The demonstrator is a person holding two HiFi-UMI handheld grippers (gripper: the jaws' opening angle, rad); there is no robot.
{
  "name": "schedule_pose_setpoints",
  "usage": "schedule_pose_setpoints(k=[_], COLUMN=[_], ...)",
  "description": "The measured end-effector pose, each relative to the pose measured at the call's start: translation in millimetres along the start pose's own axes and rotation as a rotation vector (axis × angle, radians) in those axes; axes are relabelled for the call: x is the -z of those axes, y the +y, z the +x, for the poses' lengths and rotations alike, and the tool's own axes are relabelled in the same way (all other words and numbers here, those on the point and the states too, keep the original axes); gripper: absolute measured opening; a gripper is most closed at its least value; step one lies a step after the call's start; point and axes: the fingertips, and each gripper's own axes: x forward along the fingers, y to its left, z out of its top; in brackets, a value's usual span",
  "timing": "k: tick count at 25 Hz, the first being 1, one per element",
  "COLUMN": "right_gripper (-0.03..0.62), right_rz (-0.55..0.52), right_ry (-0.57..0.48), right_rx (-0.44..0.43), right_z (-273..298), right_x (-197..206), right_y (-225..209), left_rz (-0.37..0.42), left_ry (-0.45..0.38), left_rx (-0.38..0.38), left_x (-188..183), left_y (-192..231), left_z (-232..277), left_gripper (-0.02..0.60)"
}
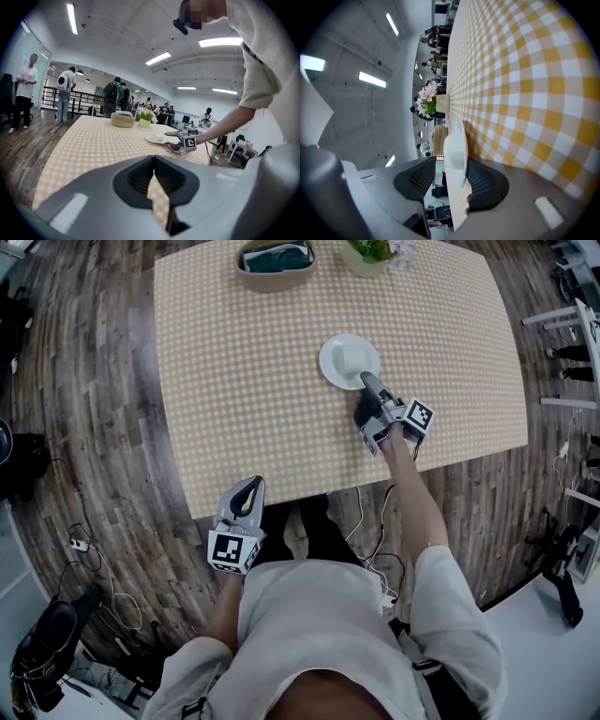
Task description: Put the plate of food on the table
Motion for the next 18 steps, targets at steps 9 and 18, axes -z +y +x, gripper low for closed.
schedule_pose_setpoints(k=[9,18], right_gripper=[0.206,0.227], right_rz=[-0.366,-0.78], right_ry=[0.249,0.488], right_rx=[0.154,0.382], right_z=[3.2,3.5], right_x=[25.0,43.2], right_y=[6.7,-9.7], left_rz=[-0.018,-0.019], left_ry=[-0.004,-0.007], left_rx=[0.03,0.027], left_x=[-2.9,-7.2], left_y=[-8.8,-3.6], left_z=[6.0,1.7], left_gripper=[0.011,0.011])
